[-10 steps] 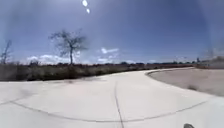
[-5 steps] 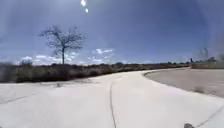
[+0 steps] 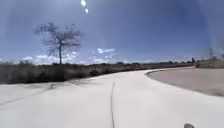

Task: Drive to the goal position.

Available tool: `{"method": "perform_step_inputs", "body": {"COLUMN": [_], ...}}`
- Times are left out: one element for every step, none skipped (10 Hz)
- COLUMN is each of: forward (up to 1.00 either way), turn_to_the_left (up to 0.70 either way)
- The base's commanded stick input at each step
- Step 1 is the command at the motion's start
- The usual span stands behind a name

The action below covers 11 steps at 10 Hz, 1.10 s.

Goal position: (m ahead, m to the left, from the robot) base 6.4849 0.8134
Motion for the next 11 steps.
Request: {"method": "perform_step_inputs", "body": {"forward": [1.0, 1.0, 1.0, 1.0, 1.0, 1.0, 1.0, 1.0, 1.0, 1.0, 1.0], "turn_to_the_left": [0.0, 0.0, 0.0, 0.0, 0.0, 0.0, 0.0, 0.0, 0.0, -0.06, -0.4]}}
